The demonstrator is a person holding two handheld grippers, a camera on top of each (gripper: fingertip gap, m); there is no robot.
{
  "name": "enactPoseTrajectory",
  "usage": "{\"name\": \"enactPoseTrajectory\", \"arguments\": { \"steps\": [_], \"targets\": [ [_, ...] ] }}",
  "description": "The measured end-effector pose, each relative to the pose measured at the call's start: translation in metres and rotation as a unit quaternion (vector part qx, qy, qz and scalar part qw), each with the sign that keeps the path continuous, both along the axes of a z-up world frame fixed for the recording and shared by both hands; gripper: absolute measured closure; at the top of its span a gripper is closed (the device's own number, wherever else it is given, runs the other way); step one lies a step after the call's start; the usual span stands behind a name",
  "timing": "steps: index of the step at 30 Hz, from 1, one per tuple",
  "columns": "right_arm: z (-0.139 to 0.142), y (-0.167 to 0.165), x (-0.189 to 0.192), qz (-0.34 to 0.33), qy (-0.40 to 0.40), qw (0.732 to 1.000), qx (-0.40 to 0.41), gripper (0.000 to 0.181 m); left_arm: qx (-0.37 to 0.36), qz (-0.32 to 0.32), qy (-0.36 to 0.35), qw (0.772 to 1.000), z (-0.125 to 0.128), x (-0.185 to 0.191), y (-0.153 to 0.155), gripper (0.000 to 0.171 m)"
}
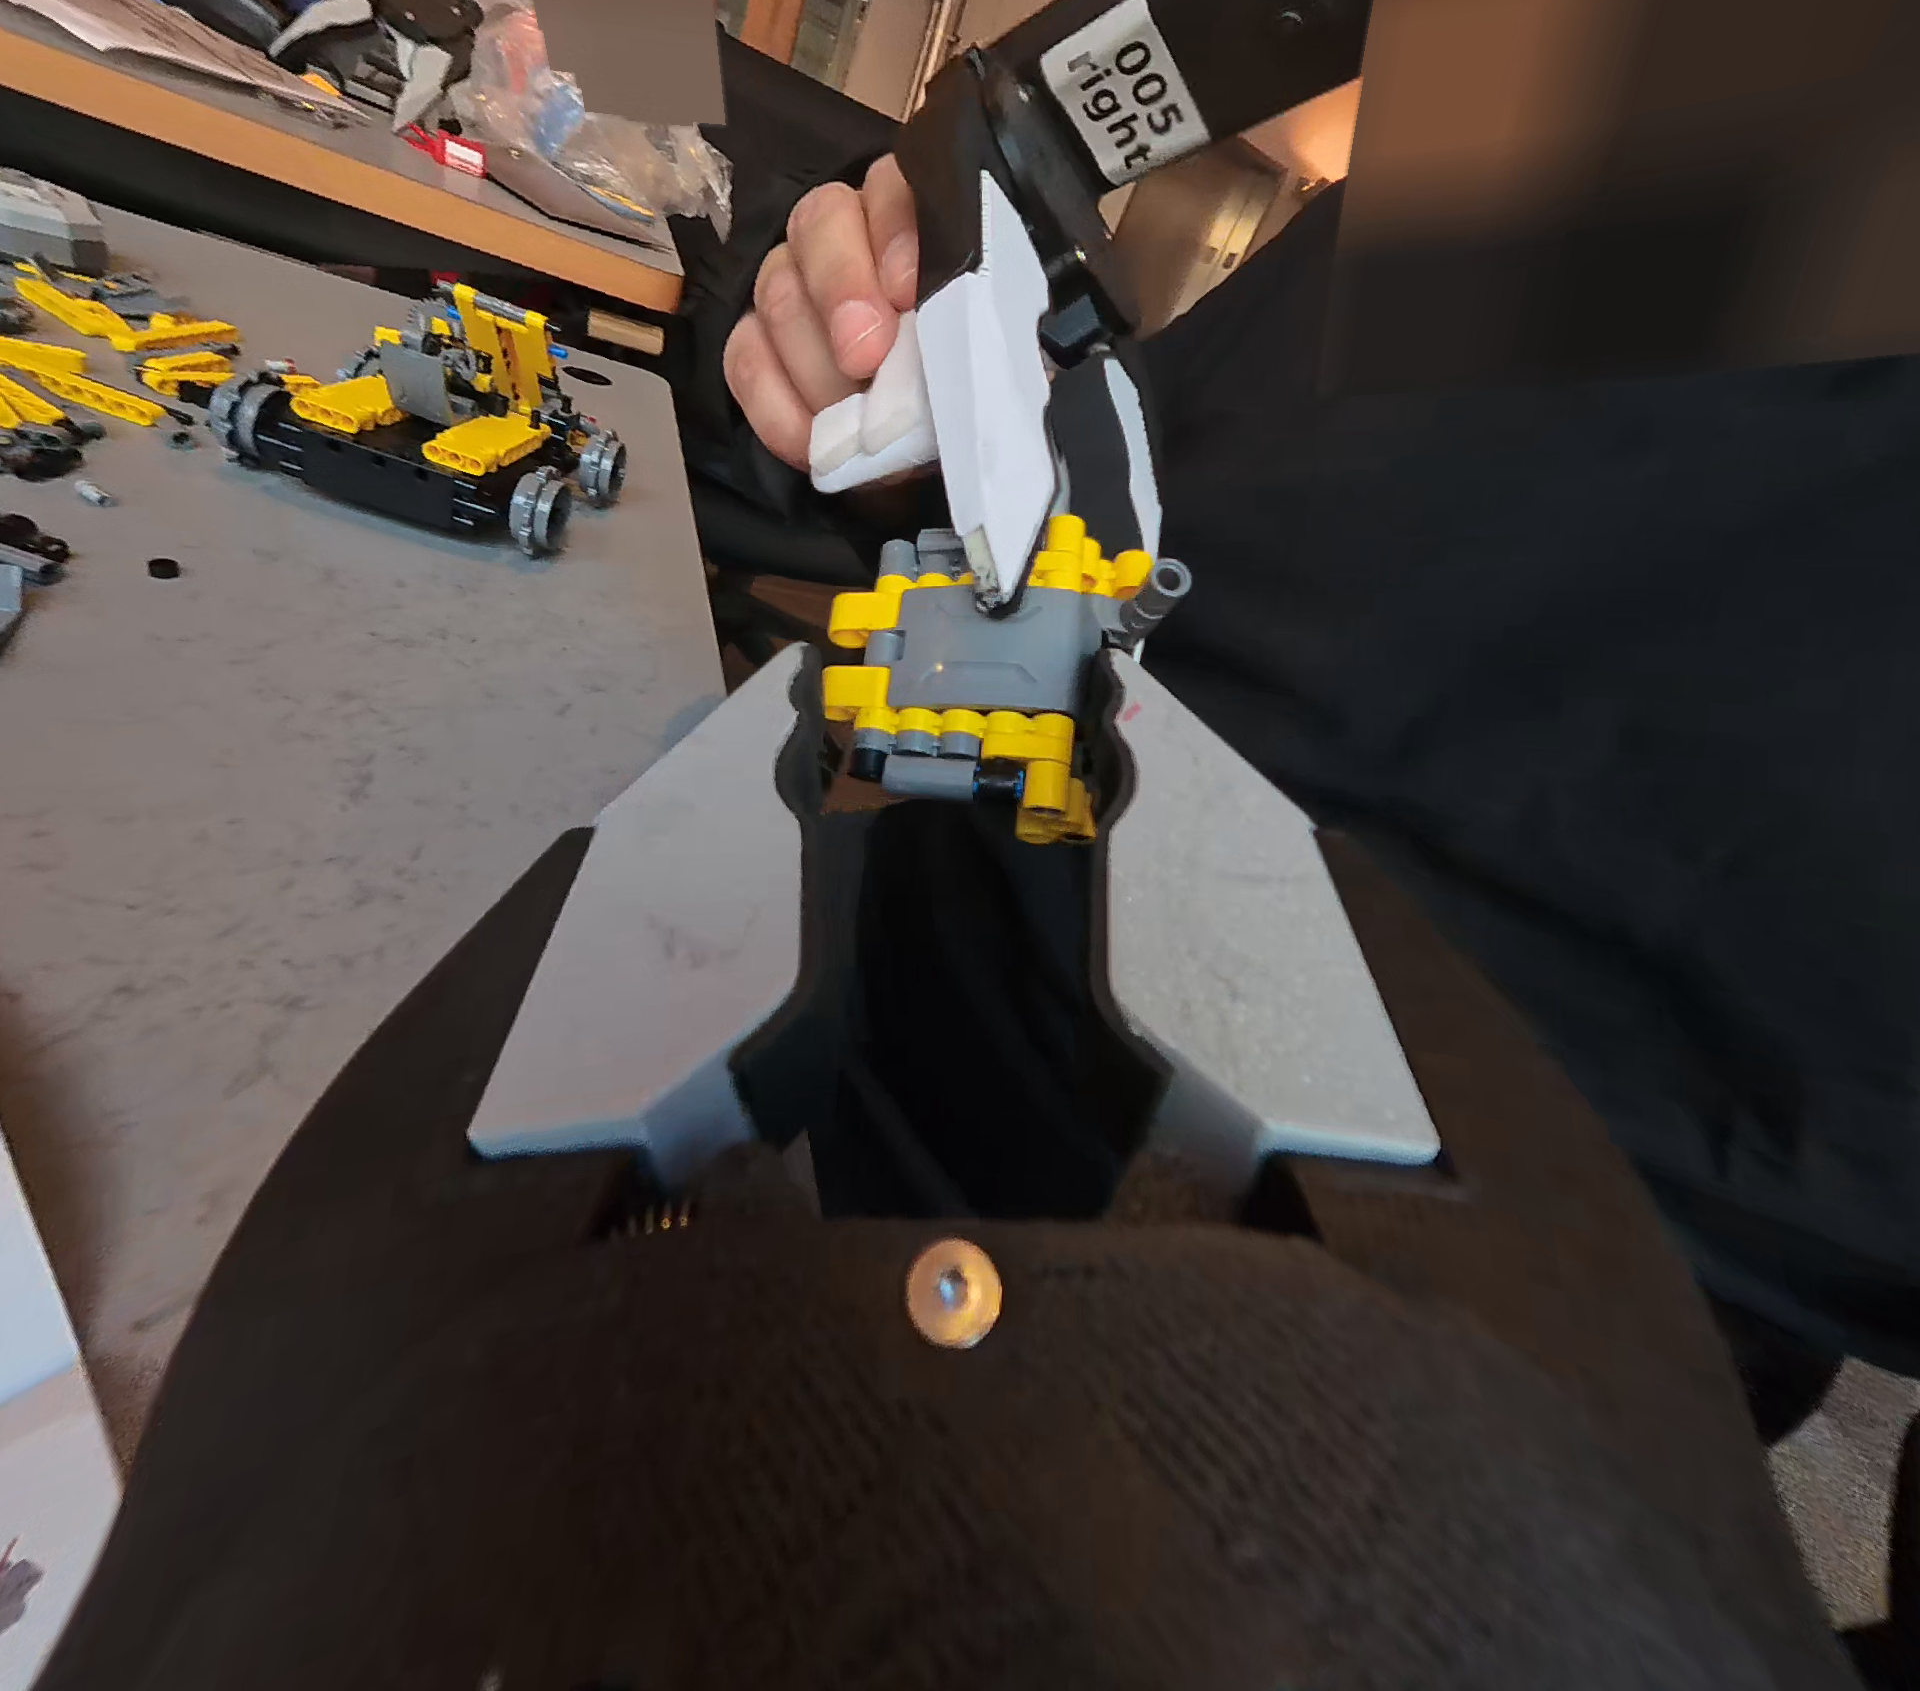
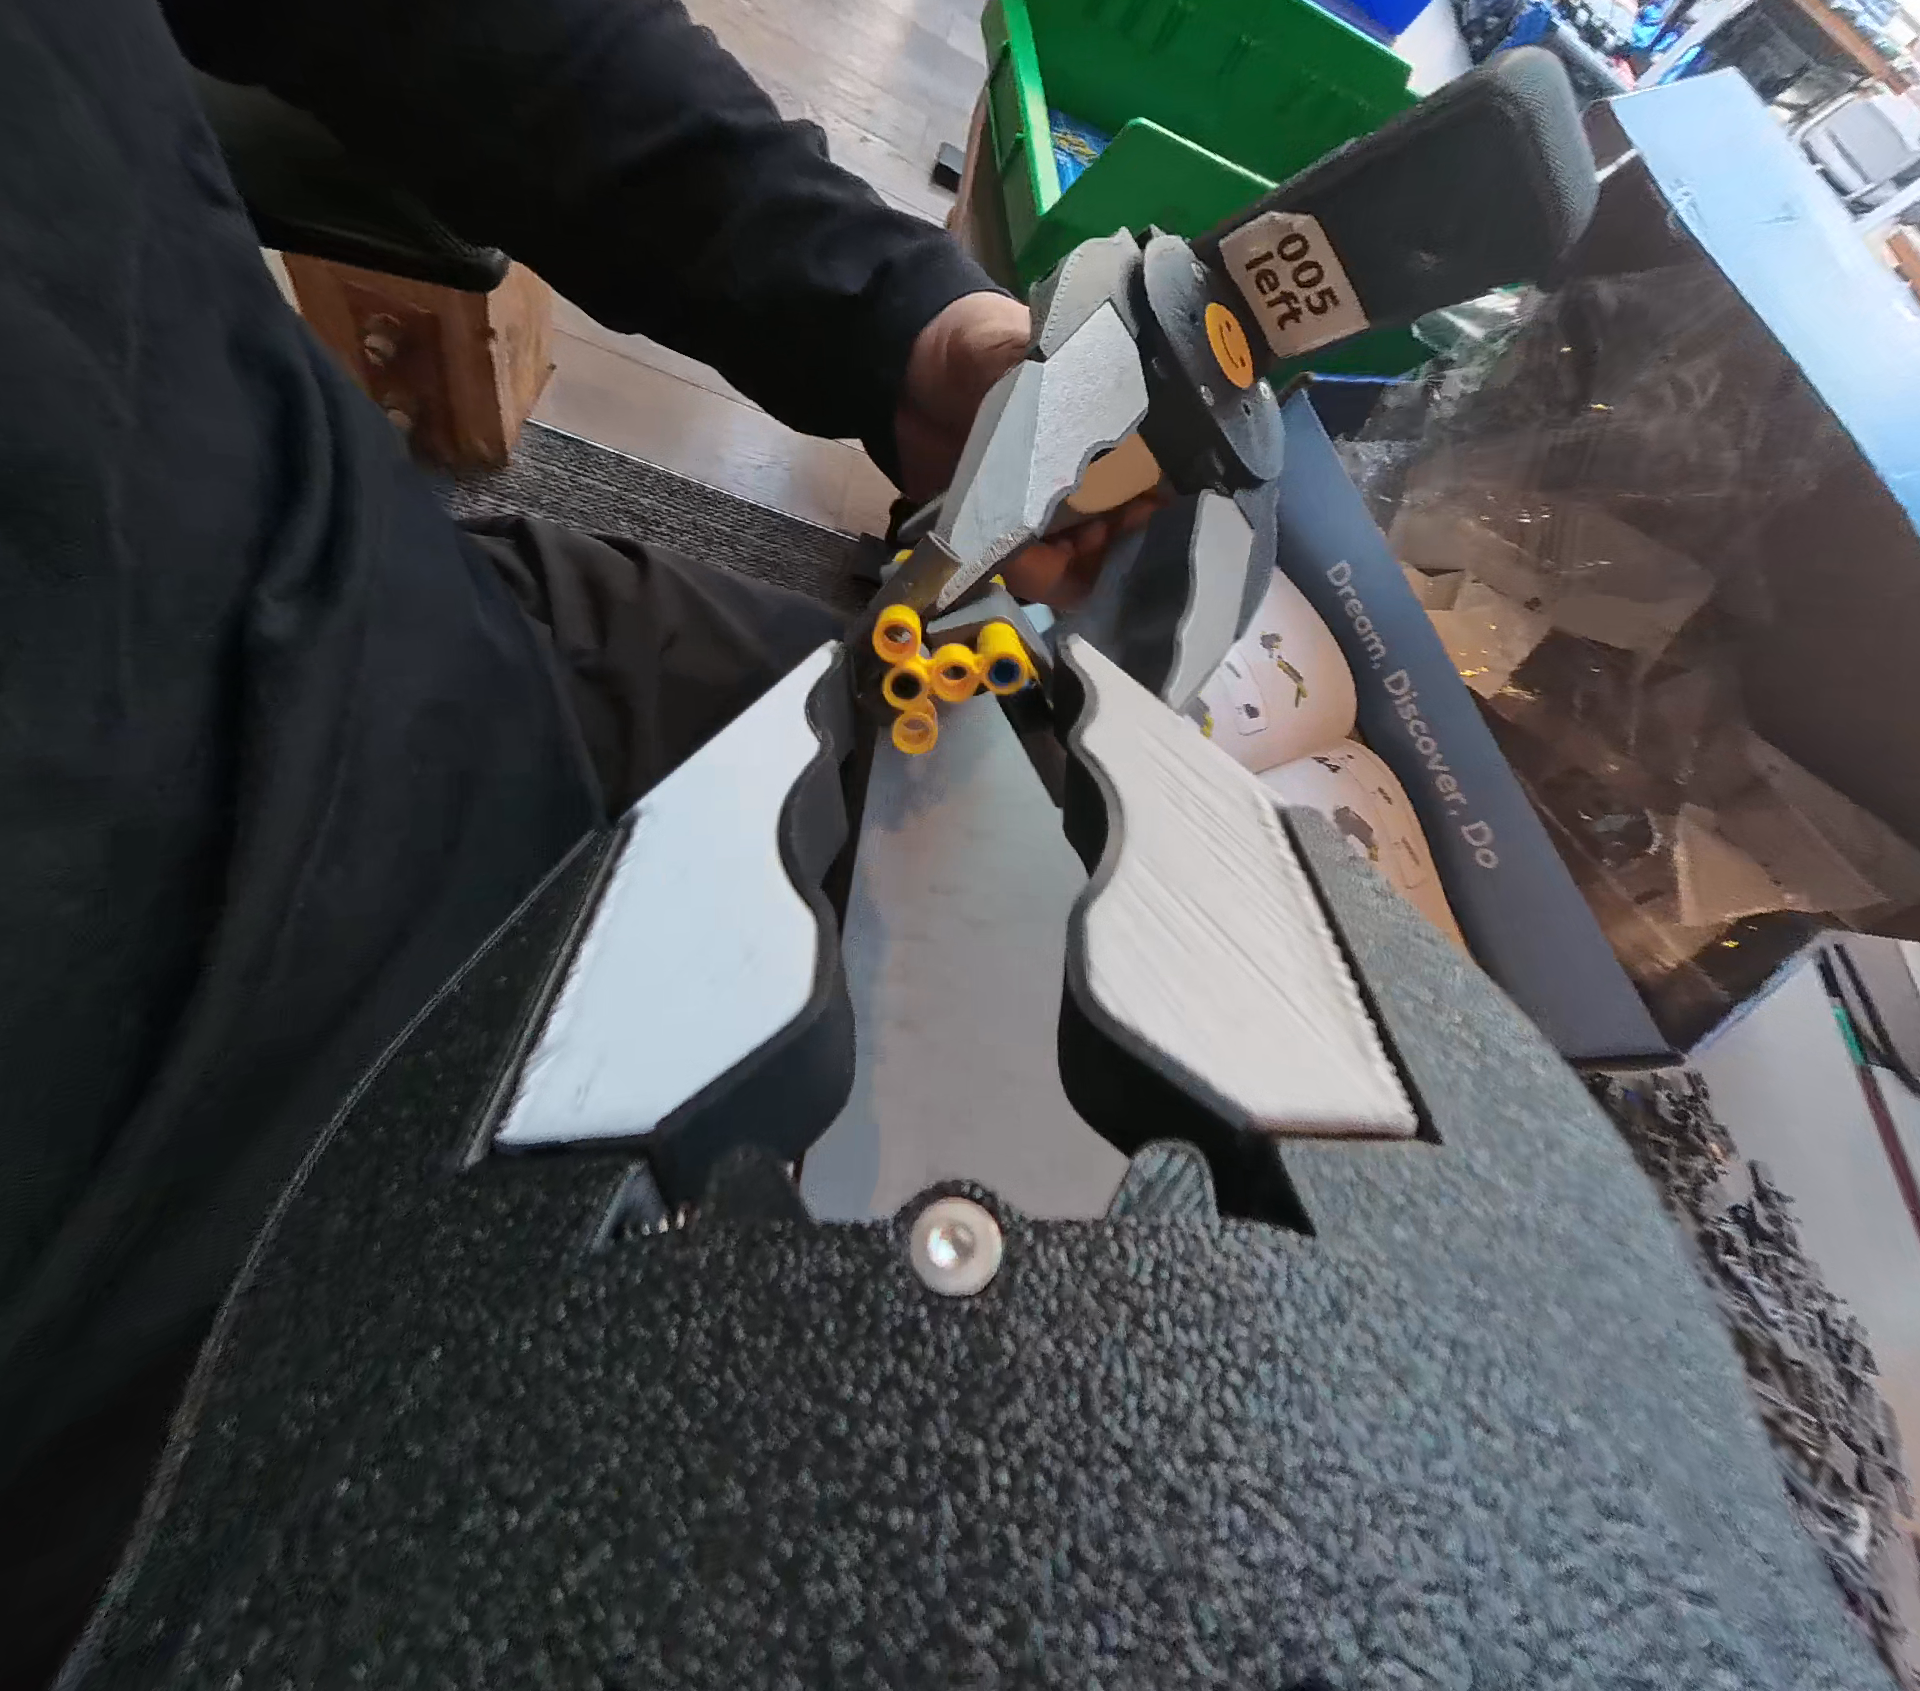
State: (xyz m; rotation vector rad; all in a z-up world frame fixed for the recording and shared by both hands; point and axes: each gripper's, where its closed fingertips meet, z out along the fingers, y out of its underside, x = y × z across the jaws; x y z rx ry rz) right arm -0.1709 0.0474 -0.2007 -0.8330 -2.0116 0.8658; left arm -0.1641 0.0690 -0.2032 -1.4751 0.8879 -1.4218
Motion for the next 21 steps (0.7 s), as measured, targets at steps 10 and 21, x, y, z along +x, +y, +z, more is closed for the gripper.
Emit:
{"name": "enactPoseTrajectory", "arguments": {
  "steps": [10,21],
  "targets": [
    [-0.008,0.002,-0.008,-0.020,0.021,0.997,-0.066,0.155,0.060,0.087,-0.043,0.993,0.014,-0.016,0.008,0.171],
    [-0.044,0.061,-0.025,-0.062,0.043,0.997,0.010,0.155,0.035,0.223,0.297,0.928,-0.075,-0.041,0.045,0.128]
  ]
}}
